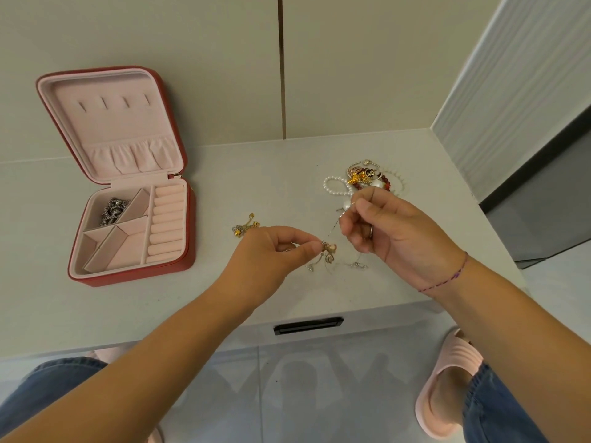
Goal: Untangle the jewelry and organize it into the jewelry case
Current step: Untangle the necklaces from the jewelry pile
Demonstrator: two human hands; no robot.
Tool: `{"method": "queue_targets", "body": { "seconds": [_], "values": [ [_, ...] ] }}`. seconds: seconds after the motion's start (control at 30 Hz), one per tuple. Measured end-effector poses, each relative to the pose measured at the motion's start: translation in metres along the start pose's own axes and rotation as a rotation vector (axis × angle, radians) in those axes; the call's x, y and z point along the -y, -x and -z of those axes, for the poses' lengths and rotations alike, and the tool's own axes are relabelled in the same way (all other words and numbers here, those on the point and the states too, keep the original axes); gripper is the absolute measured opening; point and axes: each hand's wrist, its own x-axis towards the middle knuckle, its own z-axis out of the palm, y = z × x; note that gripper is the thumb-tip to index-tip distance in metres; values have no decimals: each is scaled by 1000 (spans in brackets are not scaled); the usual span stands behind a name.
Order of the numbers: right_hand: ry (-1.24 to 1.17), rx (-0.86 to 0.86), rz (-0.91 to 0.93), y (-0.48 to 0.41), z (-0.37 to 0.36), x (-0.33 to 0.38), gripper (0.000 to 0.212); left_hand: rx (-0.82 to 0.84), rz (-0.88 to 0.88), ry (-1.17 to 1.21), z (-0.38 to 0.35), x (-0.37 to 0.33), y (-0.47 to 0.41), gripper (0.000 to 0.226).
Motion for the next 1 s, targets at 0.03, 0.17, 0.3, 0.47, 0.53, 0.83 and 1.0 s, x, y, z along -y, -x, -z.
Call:
{"method": "queue_targets", "body": {
  "seconds": [0.03, 0.17, 0.3, 0.47, 0.53, 0.83, 1.0],
  "values": [
    [110, -3, 17, 0, 1, -2, 8, 5, 15, 35, 0, -1, 0, 11],
    [502, -17, 77, 0, -2, -13, 20, 30, 57, 141, -2, -7, 1, 17],
    [485, -13, 100, 1, -5, -8, 27, 37, 57, 204, -1, -8, 2, 16],
    [372, 93, 58, 4, -8, -5, 25, 84, 10, 196, -1, -11, 3, 16],
    [317, 82, 56, 4, -9, -3, 24, 103, -3, 173, -2, -12, 4, 18],
    [209, 52, 31, 1, -3, -4, 29, 121, 20, 160, -3, -9, 3, 17],
    [221, 25, 42, 1, -3, 0, 24, 30, 11, 20, -4, -5, 2, 15]
  ]
}}
